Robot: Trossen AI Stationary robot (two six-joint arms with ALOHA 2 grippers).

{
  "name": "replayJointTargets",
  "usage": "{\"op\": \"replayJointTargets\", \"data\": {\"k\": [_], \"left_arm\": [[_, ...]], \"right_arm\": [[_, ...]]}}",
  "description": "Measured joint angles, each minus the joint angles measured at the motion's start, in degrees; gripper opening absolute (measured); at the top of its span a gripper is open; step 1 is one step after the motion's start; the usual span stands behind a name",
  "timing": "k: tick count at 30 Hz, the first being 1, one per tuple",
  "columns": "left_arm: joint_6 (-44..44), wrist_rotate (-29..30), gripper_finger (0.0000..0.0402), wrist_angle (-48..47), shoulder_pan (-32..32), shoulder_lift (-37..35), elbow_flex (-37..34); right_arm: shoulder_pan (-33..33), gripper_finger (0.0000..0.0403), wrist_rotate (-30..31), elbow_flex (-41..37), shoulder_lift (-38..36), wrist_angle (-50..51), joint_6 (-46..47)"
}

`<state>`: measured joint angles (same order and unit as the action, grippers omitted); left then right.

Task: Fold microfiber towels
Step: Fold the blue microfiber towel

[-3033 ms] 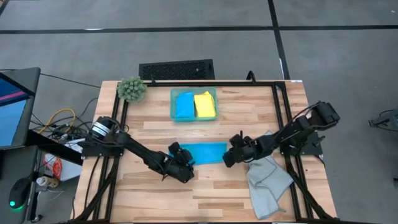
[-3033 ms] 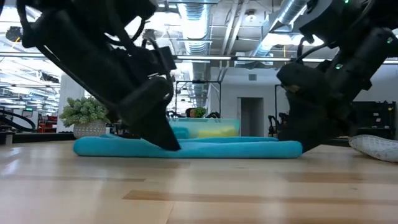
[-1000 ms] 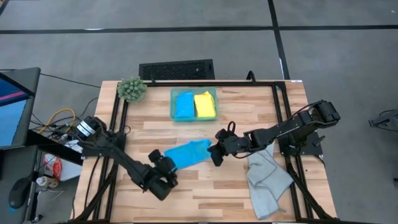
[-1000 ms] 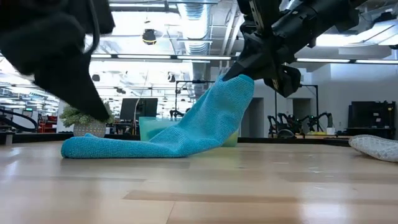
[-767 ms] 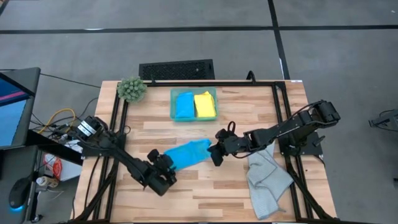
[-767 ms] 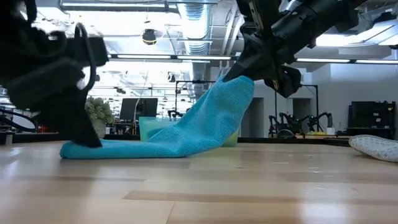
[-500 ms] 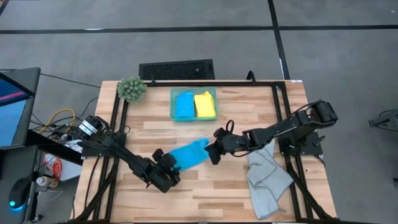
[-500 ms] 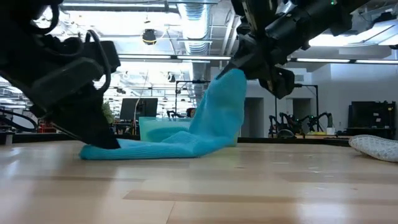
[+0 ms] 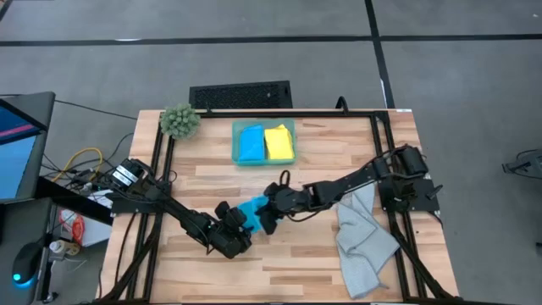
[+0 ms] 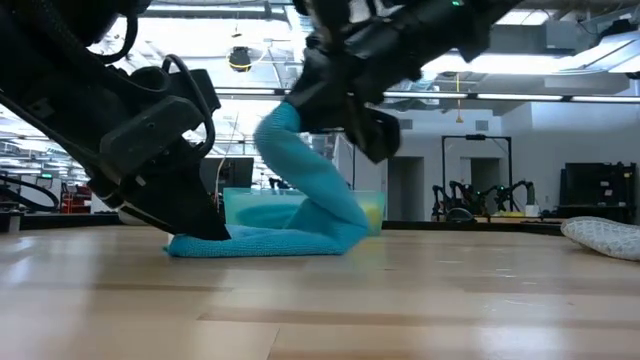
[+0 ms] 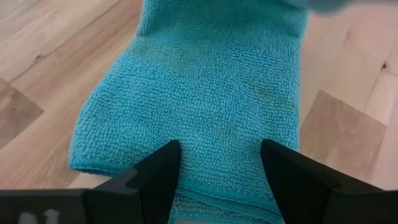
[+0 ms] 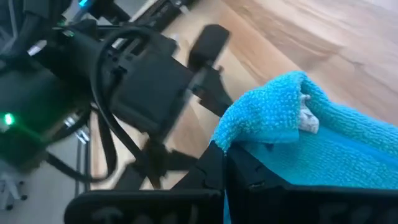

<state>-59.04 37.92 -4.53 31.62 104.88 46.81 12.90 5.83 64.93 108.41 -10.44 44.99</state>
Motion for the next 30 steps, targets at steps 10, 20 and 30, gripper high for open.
{"op": "replayJointTargets", "data": {"k": [10,20,30], "left_arm": [[0.76,-0.3,0.0222,1.04,0.3,0.22,0.37],[0.76,-0.36,0.0222,2.51,0.42,0.28,0.37],[0.78,-0.16,0.0222,3.01,0.24,0.28,0.37]], "right_arm": [[-0.34,0.0036,-1.47,3.49,6.4,0.4,0.01],[-0.68,0.0061,-1.89,3.47,6.46,-0.79,-1.58],[-0.69,0.0137,-3.4,3.47,7.14,-0.86,-2.07]]}}
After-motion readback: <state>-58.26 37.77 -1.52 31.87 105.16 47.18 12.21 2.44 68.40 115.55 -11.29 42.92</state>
